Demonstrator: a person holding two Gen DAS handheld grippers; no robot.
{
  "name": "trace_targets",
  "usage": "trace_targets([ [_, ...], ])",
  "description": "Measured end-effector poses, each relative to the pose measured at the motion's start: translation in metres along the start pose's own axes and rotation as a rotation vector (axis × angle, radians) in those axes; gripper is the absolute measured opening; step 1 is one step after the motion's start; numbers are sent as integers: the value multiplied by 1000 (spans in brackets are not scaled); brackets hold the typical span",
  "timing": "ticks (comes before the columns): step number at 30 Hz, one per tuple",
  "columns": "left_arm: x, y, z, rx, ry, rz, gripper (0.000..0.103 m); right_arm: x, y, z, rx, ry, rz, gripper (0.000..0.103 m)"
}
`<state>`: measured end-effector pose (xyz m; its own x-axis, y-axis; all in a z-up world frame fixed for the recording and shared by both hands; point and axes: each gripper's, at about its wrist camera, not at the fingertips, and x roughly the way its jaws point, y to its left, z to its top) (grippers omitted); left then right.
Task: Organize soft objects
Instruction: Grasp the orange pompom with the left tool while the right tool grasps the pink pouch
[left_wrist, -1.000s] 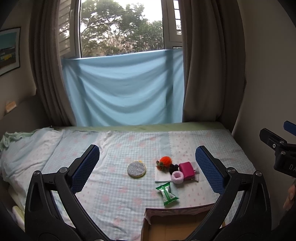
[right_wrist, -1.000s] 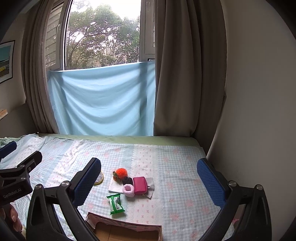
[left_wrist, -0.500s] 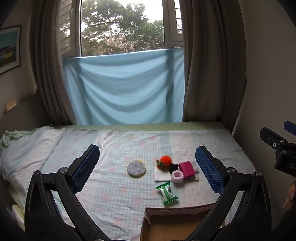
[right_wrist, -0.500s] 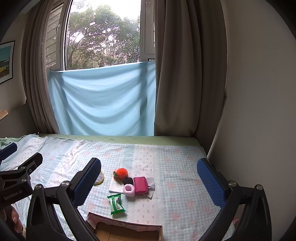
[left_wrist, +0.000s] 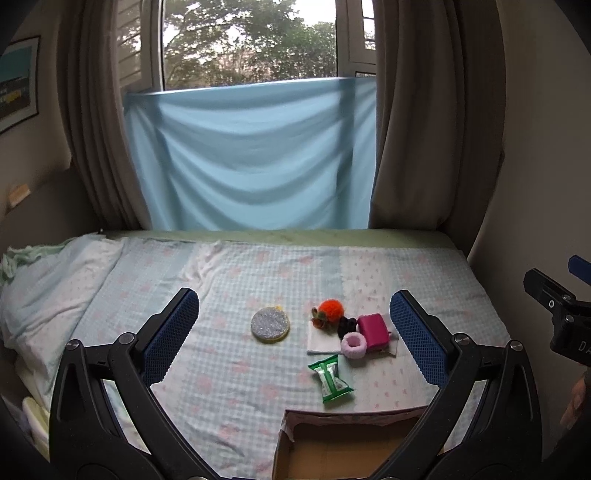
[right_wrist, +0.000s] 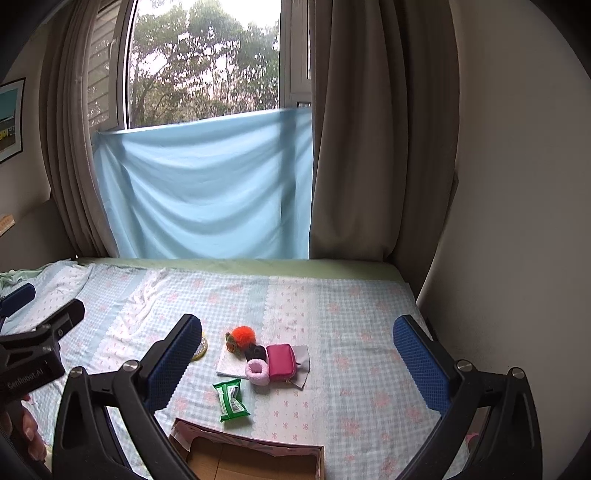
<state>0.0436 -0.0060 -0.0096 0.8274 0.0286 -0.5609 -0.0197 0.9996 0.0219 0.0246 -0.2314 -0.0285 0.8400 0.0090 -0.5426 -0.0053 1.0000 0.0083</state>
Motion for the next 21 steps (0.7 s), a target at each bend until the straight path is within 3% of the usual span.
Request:
trace_targets([
  [9, 112, -10, -6, -16, 139, -7, 102, 78, -22, -9, -9, 115, 34, 103],
  [21, 321, -27, -39, -50, 379, -108, 102, 237, -23, -60, -18, 255, 16, 102],
])
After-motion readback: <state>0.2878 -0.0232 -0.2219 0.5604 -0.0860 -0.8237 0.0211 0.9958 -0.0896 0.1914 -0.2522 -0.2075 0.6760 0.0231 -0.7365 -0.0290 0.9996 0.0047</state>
